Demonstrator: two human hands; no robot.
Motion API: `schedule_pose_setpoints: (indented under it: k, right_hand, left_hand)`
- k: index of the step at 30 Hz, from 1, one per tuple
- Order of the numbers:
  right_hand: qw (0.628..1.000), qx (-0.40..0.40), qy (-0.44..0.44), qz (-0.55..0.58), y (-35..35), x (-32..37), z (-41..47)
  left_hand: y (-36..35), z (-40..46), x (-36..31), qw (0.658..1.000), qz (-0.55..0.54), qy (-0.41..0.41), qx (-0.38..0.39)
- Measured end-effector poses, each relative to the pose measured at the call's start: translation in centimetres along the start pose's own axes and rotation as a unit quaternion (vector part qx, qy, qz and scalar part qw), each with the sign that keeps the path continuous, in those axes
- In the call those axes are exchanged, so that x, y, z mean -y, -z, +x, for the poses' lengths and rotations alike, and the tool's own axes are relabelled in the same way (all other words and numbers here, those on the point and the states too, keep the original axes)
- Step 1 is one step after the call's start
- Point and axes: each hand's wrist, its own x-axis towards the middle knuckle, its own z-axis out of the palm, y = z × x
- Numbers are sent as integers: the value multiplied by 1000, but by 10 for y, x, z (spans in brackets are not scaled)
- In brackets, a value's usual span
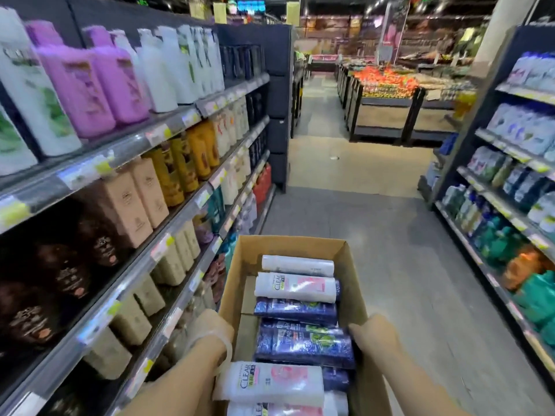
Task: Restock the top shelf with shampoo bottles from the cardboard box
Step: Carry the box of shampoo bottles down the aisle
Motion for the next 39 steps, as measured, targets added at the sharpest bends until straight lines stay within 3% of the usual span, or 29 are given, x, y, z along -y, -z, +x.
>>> schedule_pose_setpoints:
  k: [9, 20, 31, 39]
  right_hand:
    - [999, 29, 8, -42, 6, 136, 199]
    - [995, 20, -86, 42, -85, 259, 466]
    - [989, 34, -133, 47, -204, 262, 673]
    - [987, 31, -151, 41, -347, 223, 818]
  left_hand:
    - [4, 204, -128, 998, 54, 7, -3]
    - [-46, 503, -265, 999, 48, 6, 16]
    - [-189, 692, -307, 996, 53, 48, 52]
    - [-348, 845, -284, 996, 36, 37, 74]
